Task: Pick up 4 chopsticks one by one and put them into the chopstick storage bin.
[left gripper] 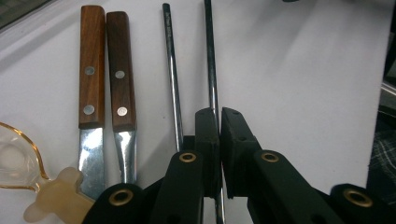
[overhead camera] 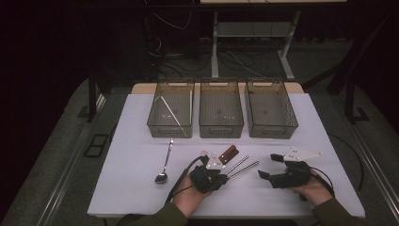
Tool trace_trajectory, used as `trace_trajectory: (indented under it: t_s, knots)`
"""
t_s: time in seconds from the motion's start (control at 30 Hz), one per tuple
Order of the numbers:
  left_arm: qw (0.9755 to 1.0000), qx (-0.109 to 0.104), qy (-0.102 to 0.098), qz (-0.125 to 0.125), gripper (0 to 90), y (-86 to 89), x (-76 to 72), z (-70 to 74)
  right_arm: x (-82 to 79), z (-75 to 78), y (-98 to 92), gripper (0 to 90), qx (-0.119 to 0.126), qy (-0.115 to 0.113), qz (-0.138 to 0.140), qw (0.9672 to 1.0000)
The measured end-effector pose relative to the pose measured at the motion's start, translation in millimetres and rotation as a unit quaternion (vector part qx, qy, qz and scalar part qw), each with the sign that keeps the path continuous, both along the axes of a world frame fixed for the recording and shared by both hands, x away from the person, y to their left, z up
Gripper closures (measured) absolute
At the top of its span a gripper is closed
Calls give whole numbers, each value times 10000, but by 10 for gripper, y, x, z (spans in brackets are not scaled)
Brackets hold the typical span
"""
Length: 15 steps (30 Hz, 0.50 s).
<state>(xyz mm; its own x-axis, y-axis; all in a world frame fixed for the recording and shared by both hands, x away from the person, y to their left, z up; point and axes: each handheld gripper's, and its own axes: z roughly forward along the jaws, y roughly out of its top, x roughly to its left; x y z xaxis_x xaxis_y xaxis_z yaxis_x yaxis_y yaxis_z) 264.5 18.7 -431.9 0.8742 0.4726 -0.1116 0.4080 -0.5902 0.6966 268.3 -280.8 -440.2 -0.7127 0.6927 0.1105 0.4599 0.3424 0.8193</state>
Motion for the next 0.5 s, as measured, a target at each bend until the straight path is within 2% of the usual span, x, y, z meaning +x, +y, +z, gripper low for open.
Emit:
trace_trajectory:
  t_s: [0.07,0.17,0.5]
  knots:
    - [9999,-102,67,91,855,13,-3,24,-1,8,-5,168,30,-22,3,10000]
    - [9999,-121,39,30,855,65,24,72,-2,20,-14,168,74,-66,-6,10000]
    - [9988,-488,-53,48,855,291,111,214,-5,10,3,167,49,-118,34,9999]
